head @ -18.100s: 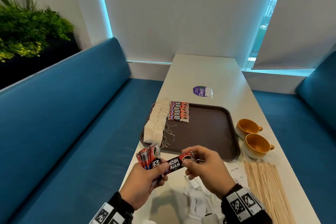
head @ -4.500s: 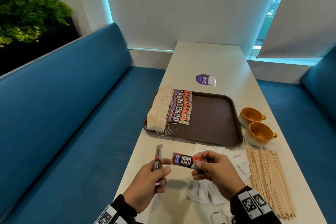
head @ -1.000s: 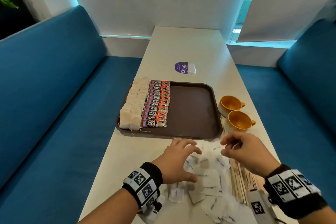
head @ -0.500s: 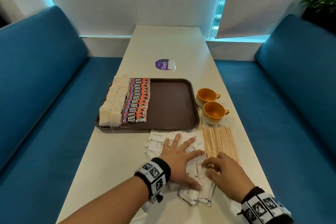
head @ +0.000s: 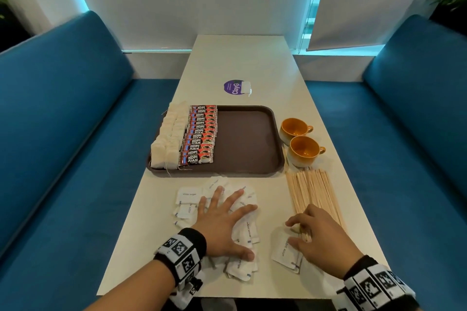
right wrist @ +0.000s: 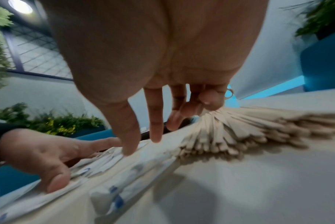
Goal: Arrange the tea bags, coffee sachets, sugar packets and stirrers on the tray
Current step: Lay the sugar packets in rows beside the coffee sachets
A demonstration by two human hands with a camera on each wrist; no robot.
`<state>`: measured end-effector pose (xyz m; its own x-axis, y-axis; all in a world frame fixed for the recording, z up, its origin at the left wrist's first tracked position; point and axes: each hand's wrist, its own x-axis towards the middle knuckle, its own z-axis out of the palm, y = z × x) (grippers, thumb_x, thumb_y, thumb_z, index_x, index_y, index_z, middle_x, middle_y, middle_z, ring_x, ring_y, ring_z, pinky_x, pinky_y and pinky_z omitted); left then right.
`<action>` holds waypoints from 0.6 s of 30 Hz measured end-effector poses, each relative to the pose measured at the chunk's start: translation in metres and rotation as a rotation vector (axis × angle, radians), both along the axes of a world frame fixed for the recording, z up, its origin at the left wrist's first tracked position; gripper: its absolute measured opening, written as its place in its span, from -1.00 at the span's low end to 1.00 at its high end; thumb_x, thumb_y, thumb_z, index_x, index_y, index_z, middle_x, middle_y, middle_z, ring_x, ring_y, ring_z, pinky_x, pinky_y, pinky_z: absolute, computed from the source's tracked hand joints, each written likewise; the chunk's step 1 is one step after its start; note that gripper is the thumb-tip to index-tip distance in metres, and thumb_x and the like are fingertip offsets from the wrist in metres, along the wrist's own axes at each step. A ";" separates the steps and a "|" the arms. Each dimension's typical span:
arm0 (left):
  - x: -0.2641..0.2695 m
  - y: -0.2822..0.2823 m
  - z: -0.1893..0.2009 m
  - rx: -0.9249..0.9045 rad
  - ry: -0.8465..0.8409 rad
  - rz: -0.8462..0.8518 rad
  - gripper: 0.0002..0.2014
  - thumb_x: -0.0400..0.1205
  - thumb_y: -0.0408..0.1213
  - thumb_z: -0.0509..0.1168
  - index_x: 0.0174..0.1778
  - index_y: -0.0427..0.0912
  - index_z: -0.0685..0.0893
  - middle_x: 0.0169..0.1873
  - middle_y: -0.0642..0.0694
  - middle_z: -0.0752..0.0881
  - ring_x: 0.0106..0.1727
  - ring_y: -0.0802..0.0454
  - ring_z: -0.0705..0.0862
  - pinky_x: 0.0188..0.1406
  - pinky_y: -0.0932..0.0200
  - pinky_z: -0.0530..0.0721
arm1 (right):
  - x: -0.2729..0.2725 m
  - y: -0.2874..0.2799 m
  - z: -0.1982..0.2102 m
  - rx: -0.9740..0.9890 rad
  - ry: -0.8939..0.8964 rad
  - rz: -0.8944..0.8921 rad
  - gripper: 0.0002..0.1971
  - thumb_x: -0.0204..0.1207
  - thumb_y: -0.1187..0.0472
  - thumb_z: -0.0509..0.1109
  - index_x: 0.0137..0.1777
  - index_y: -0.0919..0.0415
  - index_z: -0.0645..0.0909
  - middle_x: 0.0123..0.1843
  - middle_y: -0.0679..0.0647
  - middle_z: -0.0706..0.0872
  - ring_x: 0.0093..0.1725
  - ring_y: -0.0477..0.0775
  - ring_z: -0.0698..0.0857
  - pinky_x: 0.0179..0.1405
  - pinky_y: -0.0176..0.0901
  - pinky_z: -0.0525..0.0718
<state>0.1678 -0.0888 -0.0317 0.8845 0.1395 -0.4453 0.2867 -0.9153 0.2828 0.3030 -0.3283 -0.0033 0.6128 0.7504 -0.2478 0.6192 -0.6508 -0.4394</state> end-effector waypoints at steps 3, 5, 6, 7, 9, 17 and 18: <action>-0.006 0.005 0.001 -0.004 0.009 0.019 0.14 0.26 0.65 0.34 0.66 0.57 -0.19 0.71 0.29 -0.45 0.67 -0.20 -0.62 0.58 -0.58 -0.45 | -0.011 0.003 0.004 -0.163 -0.148 0.120 -0.35 0.39 -0.42 0.40 0.48 -0.26 0.51 0.21 -0.28 0.43 0.21 -0.16 0.38 0.27 -0.25 0.52; -0.008 0.006 0.001 -0.016 0.011 0.028 0.14 0.26 0.64 0.35 0.66 0.58 -0.17 0.71 0.31 -0.44 0.67 -0.19 -0.62 0.57 -0.57 -0.47 | -0.016 0.007 0.006 -0.224 -0.217 0.145 -0.32 0.39 -0.42 0.38 0.49 -0.20 0.51 0.28 -0.20 0.43 0.26 -0.09 0.34 0.31 -0.18 0.48; -0.009 0.007 0.000 -0.022 0.006 0.034 0.14 0.25 0.63 0.36 0.66 0.59 -0.16 0.71 0.31 -0.43 0.68 -0.19 -0.62 0.57 -0.57 -0.47 | -0.018 0.009 0.007 -0.236 -0.234 0.150 -0.35 0.40 -0.39 0.40 0.46 -0.18 0.53 0.29 -0.17 0.43 0.28 -0.06 0.33 0.32 -0.16 0.47; -0.010 0.007 0.000 -0.026 -0.002 0.041 0.14 0.25 0.63 0.37 0.66 0.59 -0.14 0.72 0.31 -0.41 0.68 -0.18 -0.61 0.58 -0.56 -0.47 | -0.019 0.012 0.009 -0.244 -0.241 0.154 -0.39 0.40 -0.35 0.43 0.42 -0.16 0.55 0.29 -0.16 0.43 0.29 -0.04 0.33 0.32 -0.14 0.46; -0.013 0.007 -0.002 -0.027 -0.016 0.052 0.14 0.23 0.63 0.38 0.65 0.59 -0.12 0.73 0.31 -0.39 0.69 -0.17 -0.60 0.58 -0.57 -0.46 | -0.022 0.019 0.011 -0.239 -0.209 0.148 -0.52 0.39 -0.25 0.49 0.29 -0.17 0.58 0.26 -0.17 0.44 0.27 -0.04 0.33 0.29 -0.13 0.44; -0.018 0.012 -0.002 -0.043 -0.034 0.067 0.14 0.21 0.63 0.39 0.65 0.59 -0.08 0.74 0.32 -0.34 0.71 -0.19 -0.56 0.56 -0.61 -0.44 | -0.034 0.046 0.004 -0.015 0.095 -0.039 -0.75 0.44 0.20 0.60 0.01 -0.08 0.64 -0.03 -0.16 0.63 0.04 -0.12 0.53 -0.02 -0.30 0.53; -0.018 0.012 0.000 -0.053 -0.037 0.074 0.12 0.22 0.62 0.40 0.65 0.58 -0.05 0.74 0.32 -0.31 0.71 -0.19 -0.55 0.56 -0.61 -0.44 | -0.034 0.048 0.005 0.024 0.141 -0.083 -0.71 0.43 0.25 0.60 0.03 -0.08 0.65 -0.05 -0.13 0.67 -0.04 -0.17 0.57 -0.12 -0.35 0.55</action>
<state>0.1502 -0.0769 -0.0318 0.8884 0.1821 -0.4215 0.3417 -0.8754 0.3420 0.2689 -0.2798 0.0015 0.6332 0.7053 -0.3187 0.4947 -0.6855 -0.5342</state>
